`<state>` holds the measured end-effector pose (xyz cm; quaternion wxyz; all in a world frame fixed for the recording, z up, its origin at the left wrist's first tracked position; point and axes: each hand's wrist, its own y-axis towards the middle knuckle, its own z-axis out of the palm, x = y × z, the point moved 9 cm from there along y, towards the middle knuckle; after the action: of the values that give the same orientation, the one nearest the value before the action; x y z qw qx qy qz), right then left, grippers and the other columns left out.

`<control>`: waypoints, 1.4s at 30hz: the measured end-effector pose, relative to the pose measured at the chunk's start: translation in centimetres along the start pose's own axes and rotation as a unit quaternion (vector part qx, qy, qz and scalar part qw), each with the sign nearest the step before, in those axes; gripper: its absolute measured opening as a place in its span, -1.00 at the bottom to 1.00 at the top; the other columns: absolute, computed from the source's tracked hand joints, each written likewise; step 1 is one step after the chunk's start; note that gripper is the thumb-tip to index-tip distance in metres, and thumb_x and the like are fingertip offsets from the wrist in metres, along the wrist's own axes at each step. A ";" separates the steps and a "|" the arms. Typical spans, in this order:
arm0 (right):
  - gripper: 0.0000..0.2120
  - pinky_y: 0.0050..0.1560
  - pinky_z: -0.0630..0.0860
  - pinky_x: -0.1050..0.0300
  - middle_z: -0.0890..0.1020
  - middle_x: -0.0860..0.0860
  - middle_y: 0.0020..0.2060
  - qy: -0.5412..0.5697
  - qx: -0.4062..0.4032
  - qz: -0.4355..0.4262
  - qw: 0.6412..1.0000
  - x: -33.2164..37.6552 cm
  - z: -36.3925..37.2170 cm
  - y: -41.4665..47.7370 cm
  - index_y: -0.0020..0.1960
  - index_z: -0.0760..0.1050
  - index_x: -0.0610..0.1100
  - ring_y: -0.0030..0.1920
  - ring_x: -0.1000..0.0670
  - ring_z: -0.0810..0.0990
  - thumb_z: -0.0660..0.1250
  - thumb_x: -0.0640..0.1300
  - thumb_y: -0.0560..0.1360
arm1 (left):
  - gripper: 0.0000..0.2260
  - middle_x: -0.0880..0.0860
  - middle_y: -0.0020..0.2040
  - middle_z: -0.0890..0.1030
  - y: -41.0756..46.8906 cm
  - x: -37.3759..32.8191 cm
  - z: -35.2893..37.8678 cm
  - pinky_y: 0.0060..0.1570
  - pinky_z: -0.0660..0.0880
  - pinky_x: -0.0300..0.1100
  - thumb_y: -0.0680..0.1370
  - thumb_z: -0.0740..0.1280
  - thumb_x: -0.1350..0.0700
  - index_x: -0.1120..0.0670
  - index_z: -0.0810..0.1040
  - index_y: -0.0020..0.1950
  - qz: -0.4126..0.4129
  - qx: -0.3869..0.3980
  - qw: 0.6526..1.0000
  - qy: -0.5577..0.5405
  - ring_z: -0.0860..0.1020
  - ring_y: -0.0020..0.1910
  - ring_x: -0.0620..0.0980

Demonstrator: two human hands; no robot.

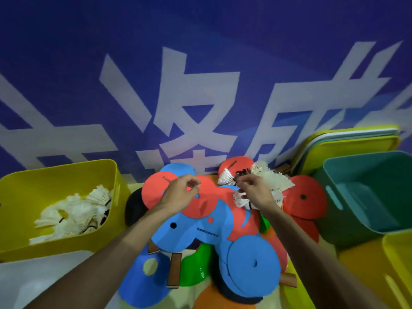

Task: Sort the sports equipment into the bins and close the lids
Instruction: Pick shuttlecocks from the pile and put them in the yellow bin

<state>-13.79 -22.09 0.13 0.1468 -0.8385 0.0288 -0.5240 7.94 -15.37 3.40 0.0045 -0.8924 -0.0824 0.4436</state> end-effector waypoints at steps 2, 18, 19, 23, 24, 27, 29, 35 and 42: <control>-0.88 -0.12 0.58 -0.04 0.67 -0.07 -0.23 -0.008 -0.012 0.015 1.000 -1.4 -0.9 0.5 -0.13 0.59 -0.09 -0.16 -0.14 0.66 0.33 -0.28 0.48 | -0.86 0.04 0.00 0.61 1.2 0.3 2.2 0.01 0.41 -0.35 0.54 0.31 0.23 0.17 0.58 0.08 -0.020 0.021 1.000 0.003 0.54 -0.05 -0.08; -0.79 -0.06 0.29 0.34 0.61 -0.08 0.02 -0.194 -0.054 -0.084 0.976 -3.5 -2.1 4.0 0.08 0.59 -0.16 0.01 -0.03 0.55 0.24 -0.24 0.52 | -0.58 0.08 0.15 0.57 10.7 3.2 12.1 0.11 0.48 -0.11 0.47 0.37 0.20 0.16 0.41 0.32 -0.113 0.055 0.992 0.003 0.57 0.06 0.07; -0.79 -0.07 0.28 0.35 0.61 -0.08 0.01 -0.196 -0.057 -0.089 0.975 -3.5 -2.3 3.8 0.09 0.59 -0.17 0.01 -0.03 0.55 0.24 -0.25 0.52 | -0.61 0.12 0.14 0.59 10.9 3.5 12.5 0.09 0.51 -0.07 0.47 0.38 0.21 0.17 0.43 0.29 -0.121 0.058 0.991 0.002 0.59 0.04 0.13; -0.79 -0.07 0.31 0.30 0.60 -0.03 0.01 -0.210 -0.060 -0.103 0.971 -3.5 -2.7 3.5 0.11 0.58 -0.13 -0.01 0.01 0.54 0.25 -0.22 0.52 | -0.80 0.17 -0.03 0.66 11.2 4.2 13.0 -0.03 0.51 -0.12 0.46 0.41 0.22 0.22 0.59 0.07 -0.142 0.030 0.989 0.021 0.61 -0.08 0.13; -0.80 -0.07 0.31 0.29 0.60 -0.03 0.00 -0.212 -0.059 -0.106 0.970 -3.6 -2.6 3.5 0.10 0.58 -0.13 -0.02 0.00 0.54 0.26 -0.22 0.52 | -0.84 0.16 -0.06 0.66 11.1 4.3 12.7 -0.04 0.48 -0.17 0.46 0.41 0.23 0.24 0.61 0.02 -0.148 0.019 0.989 0.019 0.60 -0.11 0.09; -0.82 -0.03 0.35 0.25 0.58 -0.06 0.02 -0.219 -0.045 -0.110 0.968 -3.6 -2.2 3.3 0.08 0.57 -0.14 0.03 -0.04 0.53 0.29 -0.21 0.51 | -0.89 0.14 -0.17 0.63 10.8 4.1 11.6 -0.12 0.42 -0.25 0.45 0.40 0.26 0.26 0.62 -0.04 -0.161 0.000 0.987 0.007 0.53 -0.17 -0.01; -0.79 0.10 0.41 0.15 0.55 -0.07 0.10 -0.241 -0.022 -0.107 0.964 -3.9 -1.5 3.2 0.13 0.55 -0.13 0.13 -0.06 0.49 0.31 -0.18 0.50 | -0.89 0.08 -0.25 0.59 10.3 3.7 10.6 -0.12 0.43 -0.25 0.45 0.39 0.25 0.24 0.63 -0.05 -0.153 -0.015 0.988 0.011 0.52 -0.18 -0.02; -0.68 0.12 0.47 0.01 0.47 -0.06 0.17 -0.294 0.020 -0.076 0.953 -4.9 1.0 2.2 0.20 0.48 -0.08 0.19 -0.09 0.44 0.28 0.07 0.53 | -0.84 0.12 -0.09 0.66 8.1 3.5 7.0 -0.11 0.41 -0.28 0.46 0.40 0.21 0.20 0.63 0.02 -0.148 -0.063 0.987 -0.001 0.60 -0.07 0.05; -0.71 0.12 0.49 -0.01 0.39 -0.06 0.23 -0.383 0.036 -0.063 0.921 -4.2 2.7 2.7 0.28 0.40 -0.08 0.23 -0.11 0.45 0.22 -0.09 0.57 | -0.82 0.08 -0.10 0.63 6.1 3.5 3.0 -0.09 0.43 -0.24 0.48 0.40 0.15 0.18 0.62 0.05 -0.142 -0.108 0.984 -0.026 0.57 -0.10 0.01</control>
<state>-13.02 -23.24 -5.35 0.1435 -0.9694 -0.1014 -0.1713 8.53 -21.03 -1.71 -0.0313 -0.8549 -0.2558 0.4502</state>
